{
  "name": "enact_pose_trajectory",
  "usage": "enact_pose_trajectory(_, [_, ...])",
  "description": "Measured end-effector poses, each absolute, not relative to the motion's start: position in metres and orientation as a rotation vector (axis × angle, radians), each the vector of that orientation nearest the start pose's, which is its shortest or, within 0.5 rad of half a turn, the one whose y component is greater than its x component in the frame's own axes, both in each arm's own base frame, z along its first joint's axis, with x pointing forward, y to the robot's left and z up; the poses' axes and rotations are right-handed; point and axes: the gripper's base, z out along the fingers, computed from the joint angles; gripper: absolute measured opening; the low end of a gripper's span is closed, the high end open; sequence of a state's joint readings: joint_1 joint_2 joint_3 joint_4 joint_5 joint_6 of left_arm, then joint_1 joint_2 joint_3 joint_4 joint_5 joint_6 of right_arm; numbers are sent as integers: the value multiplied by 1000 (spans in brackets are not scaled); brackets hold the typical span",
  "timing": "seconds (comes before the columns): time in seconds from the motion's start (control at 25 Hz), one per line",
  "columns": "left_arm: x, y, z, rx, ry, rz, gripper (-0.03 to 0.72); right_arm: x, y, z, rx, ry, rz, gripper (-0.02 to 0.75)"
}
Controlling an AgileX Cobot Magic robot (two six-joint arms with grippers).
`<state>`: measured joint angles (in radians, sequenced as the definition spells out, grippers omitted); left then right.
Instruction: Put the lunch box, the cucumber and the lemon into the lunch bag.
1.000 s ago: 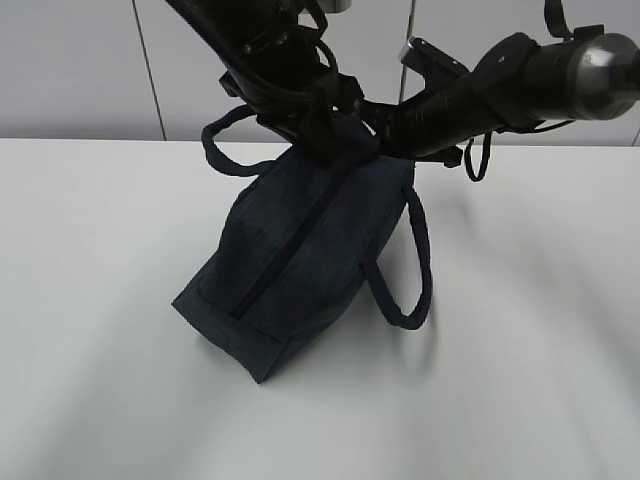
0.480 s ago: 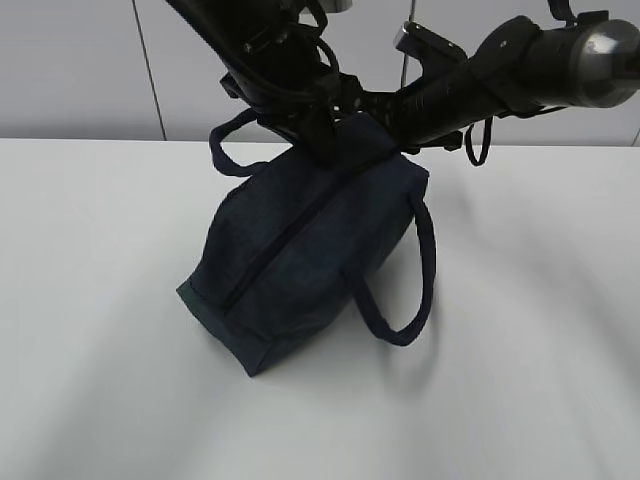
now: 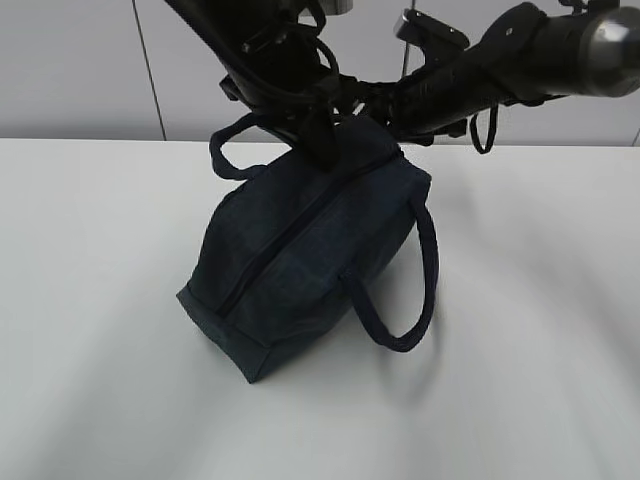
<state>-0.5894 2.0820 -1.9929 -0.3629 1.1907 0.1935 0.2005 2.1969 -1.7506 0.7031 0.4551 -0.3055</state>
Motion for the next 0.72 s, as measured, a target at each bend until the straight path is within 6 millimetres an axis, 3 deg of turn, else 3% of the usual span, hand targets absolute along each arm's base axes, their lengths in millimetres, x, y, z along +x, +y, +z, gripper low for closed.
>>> enact_pose_trajectory(0.44, [369,-272,285,960,2641,-571,-9,466,116,266,-253,2296,431,394])
enact_pose_trajectory(0.72, [374,-266,280,975,2656,-447,-6,441,110,280,-419,2451,355,384])
